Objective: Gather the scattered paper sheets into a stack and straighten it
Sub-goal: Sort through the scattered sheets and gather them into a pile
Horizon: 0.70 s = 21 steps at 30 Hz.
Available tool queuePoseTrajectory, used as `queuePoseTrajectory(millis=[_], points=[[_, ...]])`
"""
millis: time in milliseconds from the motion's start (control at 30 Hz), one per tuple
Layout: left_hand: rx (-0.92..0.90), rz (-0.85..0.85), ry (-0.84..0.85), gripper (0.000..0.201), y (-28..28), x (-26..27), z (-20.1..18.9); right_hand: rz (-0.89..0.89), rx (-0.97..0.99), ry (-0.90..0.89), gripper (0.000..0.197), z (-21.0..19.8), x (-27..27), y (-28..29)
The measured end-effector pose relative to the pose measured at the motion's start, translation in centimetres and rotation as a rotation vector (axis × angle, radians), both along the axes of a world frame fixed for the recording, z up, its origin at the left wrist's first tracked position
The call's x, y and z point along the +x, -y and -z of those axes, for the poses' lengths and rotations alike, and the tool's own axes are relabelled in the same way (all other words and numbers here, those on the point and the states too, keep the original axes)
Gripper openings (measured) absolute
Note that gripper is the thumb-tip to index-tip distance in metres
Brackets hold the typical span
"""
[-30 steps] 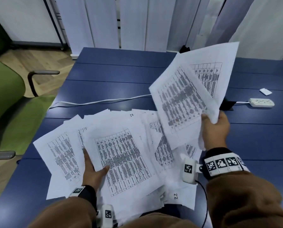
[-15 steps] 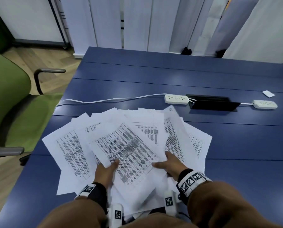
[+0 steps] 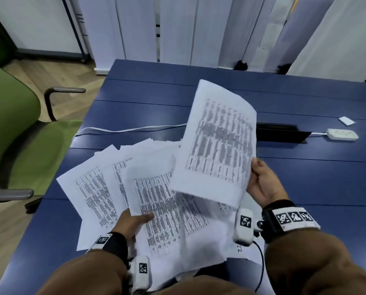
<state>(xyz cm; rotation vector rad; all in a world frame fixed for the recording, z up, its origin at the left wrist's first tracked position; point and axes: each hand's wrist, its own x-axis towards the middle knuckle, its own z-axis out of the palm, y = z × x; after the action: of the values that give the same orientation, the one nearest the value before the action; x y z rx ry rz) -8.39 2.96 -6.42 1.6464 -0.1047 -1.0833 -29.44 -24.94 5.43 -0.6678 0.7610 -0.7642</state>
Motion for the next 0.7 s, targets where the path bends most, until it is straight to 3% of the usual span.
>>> queuePoseTrajectory(millis=[67, 100, 233, 367, 467, 533, 600, 700], points=[[-0.015, -0.015, 0.021, 0.046, 0.3, -0.1, -0.3, 0.017, 0.009, -0.135, 0.017, 1.3, -0.7, 0.2], [-0.014, -0.023, 0.049, 0.047, 0.6, -0.3, -0.6, -0.008, -0.026, -0.267, 0.016, 2.2, -0.9, 0.0], [-0.028, -0.045, 0.150, 0.083, 1.2, -0.6, -0.4, -0.201, -0.342, -0.844, 0.014, 5.9, -0.9, -1.8], [-0.072, -0.151, 0.155, 0.092, 1.8, -0.9, -1.1, -0.331, -0.605, -1.104, 0.008, 7.6, 0.7, -4.1], [-0.064, -0.220, 0.072, 0.097, 1.9, -0.7, -0.9, -0.494, -0.744, -1.250, 0.011, 9.3, 1.9, -5.2], [-0.057, -0.127, 0.077, 0.116, 1.8, -0.7, -0.4, -0.637, -0.818, -1.326, 0.014, 10.1, 2.6, -6.0], [-0.042, -0.052, 0.104, 0.112, 1.7, -1.1, -0.1, -0.712, -0.874, -1.273, 0.013, 10.6, 3.1, -6.5], [-0.021, -0.074, 0.120, 0.099, 1.4, -1.6, 0.6, -0.706, -0.835, -1.092, 0.009, 10.7, 3.2, -5.9]])
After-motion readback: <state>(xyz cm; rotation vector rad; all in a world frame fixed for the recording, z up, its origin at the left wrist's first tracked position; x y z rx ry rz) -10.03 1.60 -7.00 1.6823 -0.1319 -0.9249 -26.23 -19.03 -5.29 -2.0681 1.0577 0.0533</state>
